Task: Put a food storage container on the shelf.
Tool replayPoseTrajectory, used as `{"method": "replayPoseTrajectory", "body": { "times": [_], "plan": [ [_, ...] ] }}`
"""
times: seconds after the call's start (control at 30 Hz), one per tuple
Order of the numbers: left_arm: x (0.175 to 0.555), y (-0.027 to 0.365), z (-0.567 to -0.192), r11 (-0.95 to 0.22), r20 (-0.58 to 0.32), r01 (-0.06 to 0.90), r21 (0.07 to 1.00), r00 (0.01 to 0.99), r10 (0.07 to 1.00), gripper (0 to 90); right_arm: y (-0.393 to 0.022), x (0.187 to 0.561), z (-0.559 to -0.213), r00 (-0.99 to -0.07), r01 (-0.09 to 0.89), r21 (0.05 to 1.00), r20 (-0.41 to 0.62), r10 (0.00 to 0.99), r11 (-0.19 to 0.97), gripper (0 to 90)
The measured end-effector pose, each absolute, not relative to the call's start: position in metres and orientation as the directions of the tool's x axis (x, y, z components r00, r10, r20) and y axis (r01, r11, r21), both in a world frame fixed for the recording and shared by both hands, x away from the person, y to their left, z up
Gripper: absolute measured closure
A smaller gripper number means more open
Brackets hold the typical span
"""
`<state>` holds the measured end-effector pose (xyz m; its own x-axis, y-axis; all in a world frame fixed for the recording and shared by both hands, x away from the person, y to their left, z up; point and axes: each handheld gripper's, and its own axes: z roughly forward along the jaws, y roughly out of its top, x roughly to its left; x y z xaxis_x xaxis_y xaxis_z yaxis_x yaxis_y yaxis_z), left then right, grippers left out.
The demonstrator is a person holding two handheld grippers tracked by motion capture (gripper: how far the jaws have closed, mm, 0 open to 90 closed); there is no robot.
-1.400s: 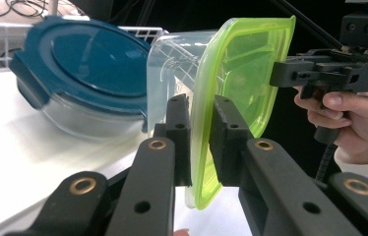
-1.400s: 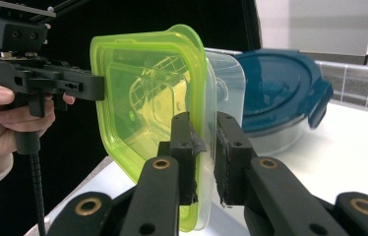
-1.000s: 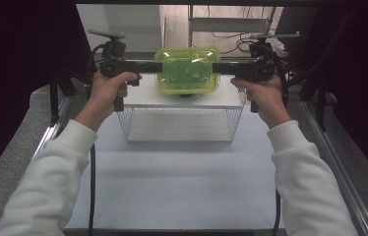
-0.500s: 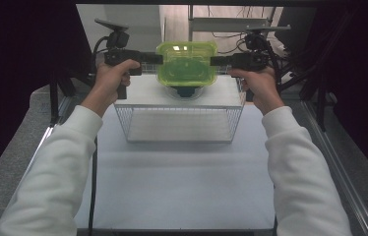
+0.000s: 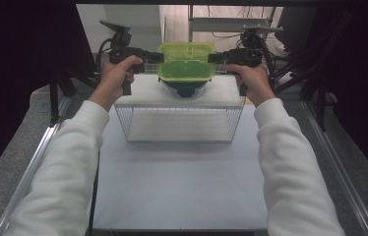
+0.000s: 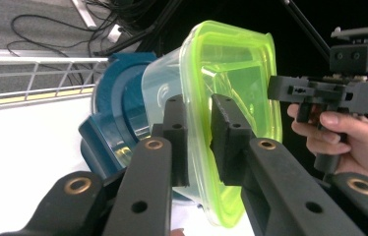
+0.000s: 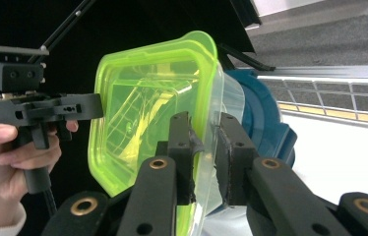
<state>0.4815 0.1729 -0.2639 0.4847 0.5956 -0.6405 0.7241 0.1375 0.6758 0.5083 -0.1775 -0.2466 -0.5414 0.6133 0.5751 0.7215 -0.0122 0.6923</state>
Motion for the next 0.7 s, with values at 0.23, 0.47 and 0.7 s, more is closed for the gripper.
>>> {"method": "replayPoseTrajectory", "body": {
  "times": [0.23, 0.47, 0.7],
  "plan": [
    [0.496, 0.174, -0.273, 0.172, -0.675, 0.743, 0.647, 0.453, 0.582, 74.2, -0.174, 0.521, -0.256, -0.495, 0.744, 0.665, 0.611, 0.618, -0.063, 72.3],
    [0.5, 0.173, -0.279, 0.175, -0.679, 0.748, 0.641, 0.445, 0.583, 70.5, -0.176, 0.529, -0.265, -0.47, 0.761, 0.64, 0.659, 0.587, -0.109, 70.0],
    [0.501, 0.173, -0.278, 0.184, -0.66, 0.74, 0.646, 0.421, 0.622, 51.8, -0.176, 0.53, -0.273, -0.46, 0.769, 0.625, 0.688, 0.561, -0.136, 47.4]
  ]
}}
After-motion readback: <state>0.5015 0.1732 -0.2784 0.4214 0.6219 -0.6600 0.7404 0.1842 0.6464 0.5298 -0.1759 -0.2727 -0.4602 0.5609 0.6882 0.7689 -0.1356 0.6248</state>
